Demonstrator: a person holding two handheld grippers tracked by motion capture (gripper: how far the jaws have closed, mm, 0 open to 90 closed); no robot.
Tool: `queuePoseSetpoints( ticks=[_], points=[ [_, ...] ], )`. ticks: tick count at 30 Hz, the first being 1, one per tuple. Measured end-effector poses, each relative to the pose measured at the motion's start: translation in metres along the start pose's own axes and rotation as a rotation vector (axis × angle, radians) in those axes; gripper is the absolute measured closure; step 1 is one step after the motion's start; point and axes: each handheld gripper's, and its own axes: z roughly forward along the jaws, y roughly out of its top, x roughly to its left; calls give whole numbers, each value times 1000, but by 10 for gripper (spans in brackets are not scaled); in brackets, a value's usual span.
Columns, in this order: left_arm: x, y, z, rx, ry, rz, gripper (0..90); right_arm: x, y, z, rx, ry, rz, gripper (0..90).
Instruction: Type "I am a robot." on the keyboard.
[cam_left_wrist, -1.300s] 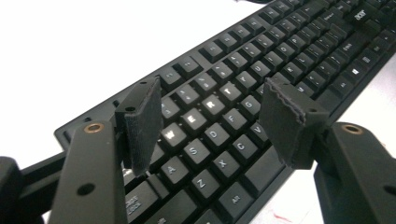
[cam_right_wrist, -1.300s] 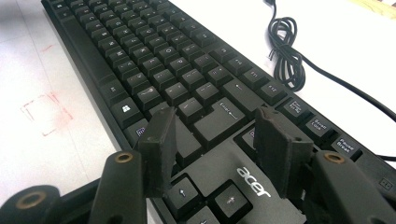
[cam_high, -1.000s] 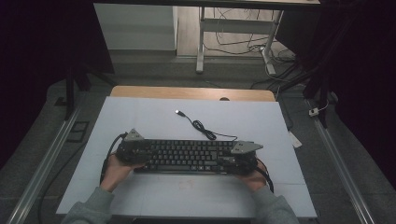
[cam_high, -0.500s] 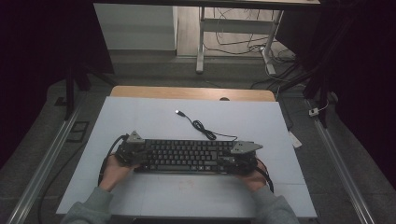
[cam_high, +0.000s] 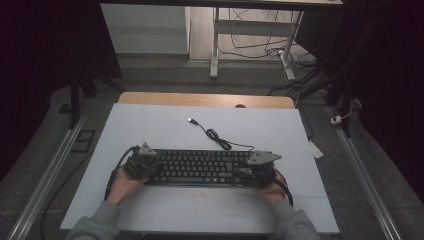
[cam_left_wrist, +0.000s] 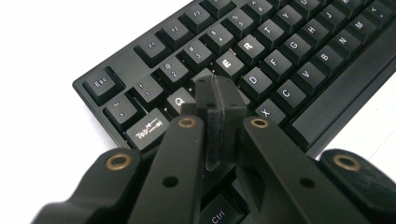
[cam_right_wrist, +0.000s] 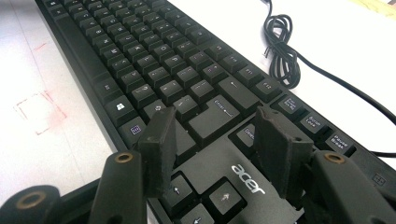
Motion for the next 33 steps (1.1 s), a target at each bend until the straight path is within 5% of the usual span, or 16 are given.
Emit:
queuePoseSetpoints(
  ticks=[17,28,33],
  points=[
    [-2,0,5,16,18,4,888,1,0,0,0,-9,-1,492],
    [-2,4,-14,-123,-1,-25,883,0,0,0,1,-9,-1,492],
    [0,4,-18,-179,-25,-50,750,0,0,0,2,-8,-1,492]
  ],
)
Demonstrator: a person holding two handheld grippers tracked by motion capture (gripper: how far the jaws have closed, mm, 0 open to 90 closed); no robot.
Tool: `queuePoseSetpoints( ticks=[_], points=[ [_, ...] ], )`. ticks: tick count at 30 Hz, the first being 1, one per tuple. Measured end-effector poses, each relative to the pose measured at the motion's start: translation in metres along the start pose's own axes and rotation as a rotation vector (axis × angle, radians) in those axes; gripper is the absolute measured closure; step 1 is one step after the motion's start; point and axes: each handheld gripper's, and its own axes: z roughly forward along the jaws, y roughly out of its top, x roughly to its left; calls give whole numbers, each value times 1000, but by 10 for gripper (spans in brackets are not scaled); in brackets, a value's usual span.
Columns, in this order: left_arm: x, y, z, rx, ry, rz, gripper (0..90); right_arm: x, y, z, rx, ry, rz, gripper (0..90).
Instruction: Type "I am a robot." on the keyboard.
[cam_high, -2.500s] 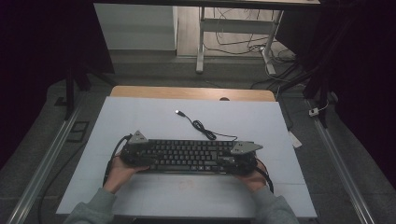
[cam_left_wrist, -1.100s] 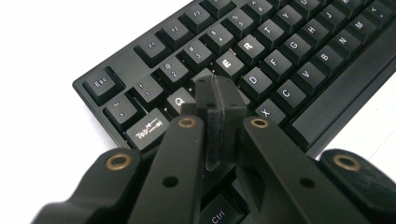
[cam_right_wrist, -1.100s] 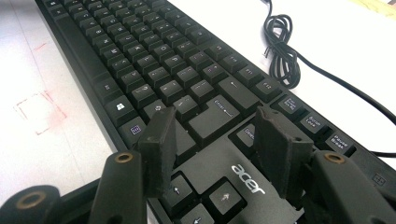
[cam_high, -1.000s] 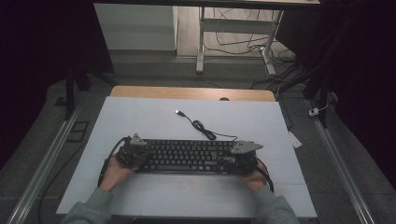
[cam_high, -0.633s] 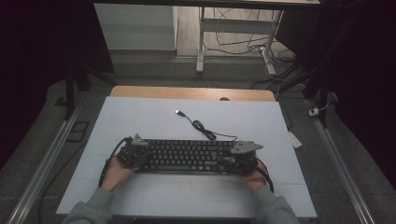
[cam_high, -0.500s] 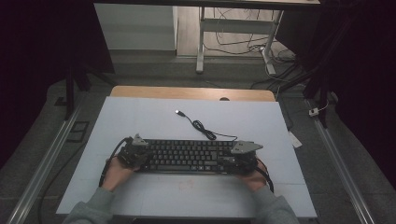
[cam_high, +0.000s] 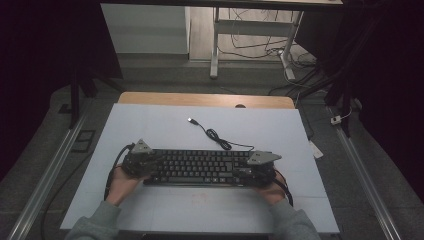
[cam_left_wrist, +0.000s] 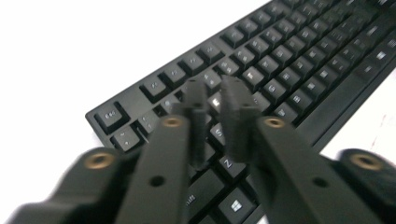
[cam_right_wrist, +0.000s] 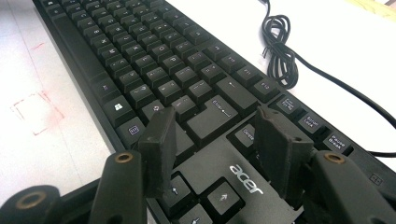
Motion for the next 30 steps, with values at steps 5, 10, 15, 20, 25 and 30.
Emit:
queuePoseSetpoints(
  ticks=[5,10,15,20,25,30],
  points=[
    [0,1,-3,-33,-1,-27,569,1,0,0,-2,3,-2,492],
    [1,1,-2,-31,-4,-42,474,1,0,1,-3,6,-1,492],
    [1,1,0,-19,-3,-48,426,1,1,0,-14,15,11,493],
    [0,1,1,-13,-3,-49,401,6,7,0,-49,36,46,494],
    [0,1,4,-2,-1,-48,390,8,13,0,-68,53,70,498],
    [-1,2,4,-2,-4,-46,386,10,20,2,-78,61,77,507]
  ],
)
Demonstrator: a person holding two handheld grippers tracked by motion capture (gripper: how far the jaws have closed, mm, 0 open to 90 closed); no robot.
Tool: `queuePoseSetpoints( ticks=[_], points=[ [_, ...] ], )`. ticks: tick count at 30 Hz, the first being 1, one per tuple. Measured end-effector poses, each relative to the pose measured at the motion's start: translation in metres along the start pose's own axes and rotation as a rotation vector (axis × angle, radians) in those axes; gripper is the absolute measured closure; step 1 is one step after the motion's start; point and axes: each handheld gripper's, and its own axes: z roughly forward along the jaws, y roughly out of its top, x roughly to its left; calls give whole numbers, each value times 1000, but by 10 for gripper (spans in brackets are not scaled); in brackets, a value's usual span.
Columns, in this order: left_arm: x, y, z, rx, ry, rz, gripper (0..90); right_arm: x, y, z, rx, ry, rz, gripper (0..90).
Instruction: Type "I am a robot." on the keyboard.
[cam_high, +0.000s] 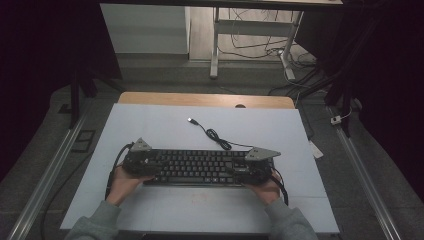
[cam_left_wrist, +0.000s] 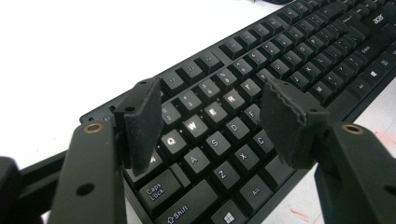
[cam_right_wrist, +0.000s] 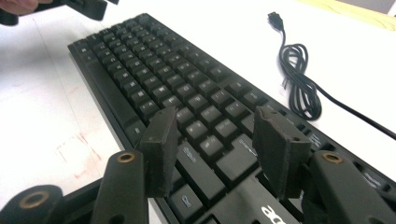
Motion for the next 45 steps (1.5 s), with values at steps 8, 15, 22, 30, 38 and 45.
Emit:
queuePoseSetpoints(
  ticks=[8,15,22,30,38,45],
  points=[
    [-2,0,2,9,-3,11,383,5,8,11,1,21,-15,562],
    [-2,1,3,8,-4,10,382,7,15,20,15,37,-16,659],
    [-3,1,4,15,-7,13,381,10,18,28,43,65,-24,821],
    [-2,1,5,16,-11,13,380,15,23,37,49,91,-39,896],
    [-3,1,5,16,-10,15,379,25,25,51,80,125,-65,897],
    [-3,0,7,22,-11,19,375,33,27,60,96,149,-78,897]
  ],
)
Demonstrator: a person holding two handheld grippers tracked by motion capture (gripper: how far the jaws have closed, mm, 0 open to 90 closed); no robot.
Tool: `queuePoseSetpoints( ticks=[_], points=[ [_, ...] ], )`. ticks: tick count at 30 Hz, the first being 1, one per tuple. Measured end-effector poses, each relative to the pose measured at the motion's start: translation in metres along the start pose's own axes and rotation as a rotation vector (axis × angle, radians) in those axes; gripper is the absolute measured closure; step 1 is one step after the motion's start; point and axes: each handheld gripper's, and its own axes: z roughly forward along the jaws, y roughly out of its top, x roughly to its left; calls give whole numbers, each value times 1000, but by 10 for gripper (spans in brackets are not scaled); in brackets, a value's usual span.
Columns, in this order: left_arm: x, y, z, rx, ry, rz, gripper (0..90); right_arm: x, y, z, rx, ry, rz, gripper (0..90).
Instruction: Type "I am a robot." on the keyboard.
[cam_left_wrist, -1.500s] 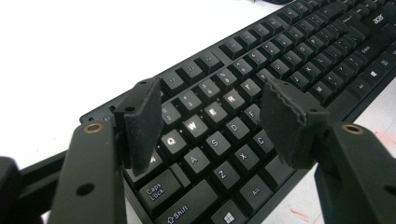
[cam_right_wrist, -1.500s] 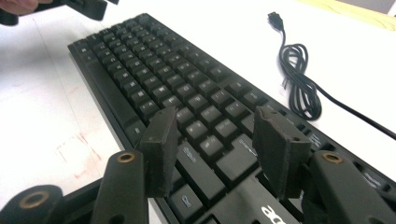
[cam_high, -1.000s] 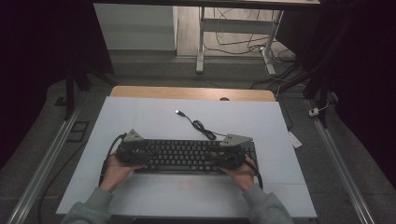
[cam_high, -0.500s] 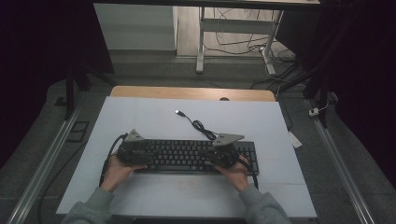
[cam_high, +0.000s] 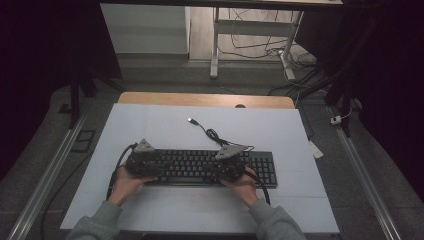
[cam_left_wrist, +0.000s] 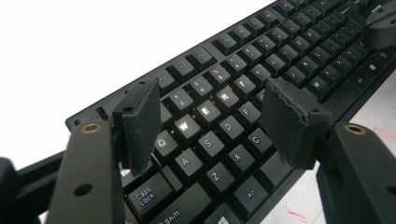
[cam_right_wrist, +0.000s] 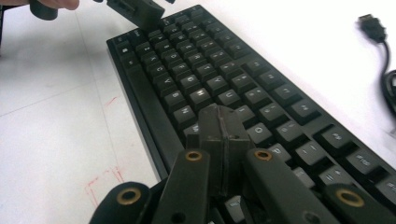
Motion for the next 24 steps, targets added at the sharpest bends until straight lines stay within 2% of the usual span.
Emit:
queuePoseSetpoints(
  ticks=[13,18,24],
  points=[
    [0,0,1,3,0,3,373,13,4,21,58,21,-37,896],
    [0,0,1,5,0,3,372,12,3,28,84,7,-44,896],
    [0,0,2,9,1,6,370,9,2,32,79,2,-40,896]
  ],
)
